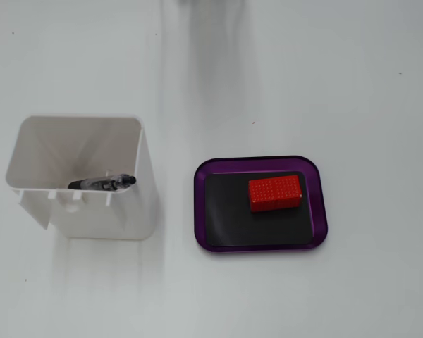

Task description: Pick up the pen and put it in the pen holder.

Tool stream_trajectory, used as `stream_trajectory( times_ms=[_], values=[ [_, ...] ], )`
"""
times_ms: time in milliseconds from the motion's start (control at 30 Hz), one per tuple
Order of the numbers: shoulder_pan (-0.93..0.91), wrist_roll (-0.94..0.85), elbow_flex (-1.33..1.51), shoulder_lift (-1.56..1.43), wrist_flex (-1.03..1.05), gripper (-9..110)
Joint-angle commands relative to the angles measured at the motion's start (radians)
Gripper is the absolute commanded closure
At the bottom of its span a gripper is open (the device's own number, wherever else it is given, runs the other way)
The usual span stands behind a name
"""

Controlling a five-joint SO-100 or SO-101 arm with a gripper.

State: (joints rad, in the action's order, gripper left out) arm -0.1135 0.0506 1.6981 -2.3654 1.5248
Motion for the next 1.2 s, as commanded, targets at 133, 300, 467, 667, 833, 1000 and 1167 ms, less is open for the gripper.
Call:
stream_trajectory(
  times_ms=[133,300,467,667,833,1000,1167],
  values=[
    [-0.006,-0.005,0.592,-0.344,-0.222,89],
    [-0.012,-0.003,0.916,-0.568,-0.379,89],
    [-0.006,0.000,1.160,-0.781,-0.390,89],
    [-0.005,0.000,1.322,-1.011,-0.344,89],
    [-0.012,0.002,1.345,-1.097,-0.311,89],
    [-0.012,0.008,1.345,-1.083,-0.308,90],
    [-0.012,0.008,1.345,-1.083,-0.308,103]
  ],
)
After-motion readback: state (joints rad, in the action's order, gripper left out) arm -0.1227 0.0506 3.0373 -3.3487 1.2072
